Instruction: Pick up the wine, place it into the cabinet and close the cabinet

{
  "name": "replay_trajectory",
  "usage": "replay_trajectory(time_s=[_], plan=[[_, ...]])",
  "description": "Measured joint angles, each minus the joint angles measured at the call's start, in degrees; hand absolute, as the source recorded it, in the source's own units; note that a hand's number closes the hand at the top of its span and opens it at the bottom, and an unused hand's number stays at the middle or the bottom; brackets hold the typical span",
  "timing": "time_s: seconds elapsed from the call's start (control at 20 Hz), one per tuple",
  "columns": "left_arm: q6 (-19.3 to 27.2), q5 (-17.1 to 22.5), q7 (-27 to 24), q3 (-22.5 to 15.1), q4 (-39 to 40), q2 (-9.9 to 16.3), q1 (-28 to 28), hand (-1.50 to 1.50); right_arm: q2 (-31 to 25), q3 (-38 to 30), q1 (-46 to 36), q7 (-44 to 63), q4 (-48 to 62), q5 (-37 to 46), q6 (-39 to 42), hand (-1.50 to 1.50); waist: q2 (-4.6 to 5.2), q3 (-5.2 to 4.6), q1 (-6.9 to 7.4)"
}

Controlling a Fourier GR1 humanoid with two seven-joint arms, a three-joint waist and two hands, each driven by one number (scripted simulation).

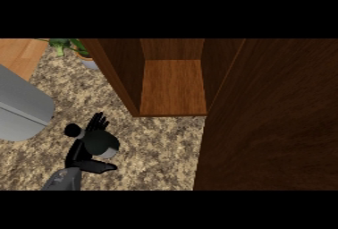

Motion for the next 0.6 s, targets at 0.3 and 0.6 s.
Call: replay_trajectory(time_s=[0.3,0.6], plan=[[2.1,0.8,-1.2,0.8,0.7,-1.4,-2.6,1.50,0.0,-1.2,-0.1,-0.2,0.5,-0.6,0.6,-1.50,-0.02,0.03,0.08],[2.0,2.1,-1.7,1.7,1.9,-2.5,-4.0,1.50,0.5,-0.2,1.5,-0.1,0.1,-0.7,0.9,-1.50,-0.09,0.13,0.03]])
